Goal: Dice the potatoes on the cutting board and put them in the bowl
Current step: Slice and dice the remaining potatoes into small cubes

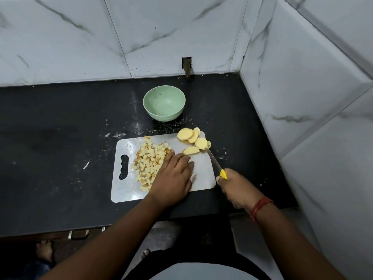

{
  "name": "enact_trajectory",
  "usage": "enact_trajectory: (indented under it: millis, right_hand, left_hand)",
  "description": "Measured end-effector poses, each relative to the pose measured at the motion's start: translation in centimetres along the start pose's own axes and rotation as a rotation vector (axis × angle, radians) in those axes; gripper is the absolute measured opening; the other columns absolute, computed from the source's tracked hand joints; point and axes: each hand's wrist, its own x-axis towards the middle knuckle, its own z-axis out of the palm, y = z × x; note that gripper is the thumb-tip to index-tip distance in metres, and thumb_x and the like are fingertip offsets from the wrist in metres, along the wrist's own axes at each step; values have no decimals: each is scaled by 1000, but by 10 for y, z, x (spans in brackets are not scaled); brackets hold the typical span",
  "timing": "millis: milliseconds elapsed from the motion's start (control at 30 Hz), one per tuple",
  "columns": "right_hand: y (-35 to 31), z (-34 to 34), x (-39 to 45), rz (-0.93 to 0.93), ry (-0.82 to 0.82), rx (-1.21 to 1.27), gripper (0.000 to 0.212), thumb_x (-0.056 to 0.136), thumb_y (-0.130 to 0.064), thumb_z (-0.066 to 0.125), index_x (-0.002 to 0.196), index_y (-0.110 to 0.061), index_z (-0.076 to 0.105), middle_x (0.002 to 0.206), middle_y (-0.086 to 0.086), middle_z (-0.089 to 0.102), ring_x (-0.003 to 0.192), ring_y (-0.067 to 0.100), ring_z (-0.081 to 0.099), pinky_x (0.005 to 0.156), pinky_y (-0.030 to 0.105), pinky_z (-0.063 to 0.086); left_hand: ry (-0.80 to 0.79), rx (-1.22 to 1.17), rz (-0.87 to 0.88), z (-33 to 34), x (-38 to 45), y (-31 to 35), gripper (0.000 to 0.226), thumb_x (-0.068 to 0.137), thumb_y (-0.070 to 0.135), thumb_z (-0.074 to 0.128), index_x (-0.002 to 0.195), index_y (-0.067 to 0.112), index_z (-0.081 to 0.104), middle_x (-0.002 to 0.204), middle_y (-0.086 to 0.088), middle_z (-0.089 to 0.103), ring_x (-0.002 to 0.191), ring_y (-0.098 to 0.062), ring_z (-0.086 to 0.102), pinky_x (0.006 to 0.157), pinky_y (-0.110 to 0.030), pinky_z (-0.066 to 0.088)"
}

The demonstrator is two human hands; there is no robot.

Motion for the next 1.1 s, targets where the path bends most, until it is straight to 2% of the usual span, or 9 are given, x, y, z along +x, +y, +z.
enact_trajectory:
  millis: [100,200,300,433,733,867,967,1033,1100]
  right_hand:
    - [0,3,4,-15,-1,-14,22,99,-35,46,83,-21,42,74,7,46,49,15,38,44,27,30]
    - [-2,4,5,-22,-5,-20,23,99,-34,46,81,-21,41,73,7,45,50,16,37,44,26,31]
    - [-4,2,2,-31,-3,-19,23,100,-32,46,81,-20,42,71,5,45,48,14,38,43,25,31]
    - [-3,2,0,-44,4,-28,24,99,-32,47,79,-21,41,71,4,45,49,14,38,46,28,31]
    - [-1,2,-3,-47,1,-42,24,99,-33,48,80,-21,42,69,3,46,48,12,39,45,26,32]
    - [-2,2,-4,-37,-11,-18,23,100,-33,48,80,-21,43,70,3,45,48,12,39,43,25,32]
    - [-3,2,-5,-37,-16,-25,23,100,-34,48,80,-22,43,70,2,45,50,12,39,43,25,33]
    - [-4,2,-5,-44,-17,-25,23,99,-34,49,80,-22,44,69,2,45,50,12,39,44,26,33]
    - [-4,2,-6,-48,-16,-18,23,99,-34,49,79,-22,44,68,1,45,49,12,39,44,26,32]
  left_hand:
    - [-36,-21,-73,-7,20,4,48,103,42,43,132,11,66,144,-16,53,138,-34,46,124,-54,25]
    - [-178,33,-151,-14,41,4,51,103,49,38,139,20,61,164,-12,33,152,-35,24,126,-56,12]
    - [-296,100,-195,-16,48,1,59,106,52,28,154,23,44,164,-9,33,155,-34,18,126,-56,-2]
    - [-331,99,-230,-17,44,-5,60,107,52,23,159,26,35,155,-8,42,149,-31,29,127,-56,-3]
    - [-228,59,-268,-17,29,-12,71,98,46,17,152,11,47,126,-5,67,121,-28,58,127,-53,6]
    - [-182,51,-258,-16,27,-18,56,98,41,32,127,10,70,134,-8,64,134,-28,50,127,-51,10]
    - [-148,11,-277,-17,31,-17,35,97,32,54,111,7,74,129,-9,62,126,-28,54,127,-49,19]
    - [-157,-16,-289,-18,35,-16,34,95,22,57,122,5,69,121,-9,64,118,-28,59,127,-47,19]
    - [-193,-44,-293,-20,37,-17,50,93,12,55,143,6,56,118,-10,65,115,-29,60,128,-47,19]
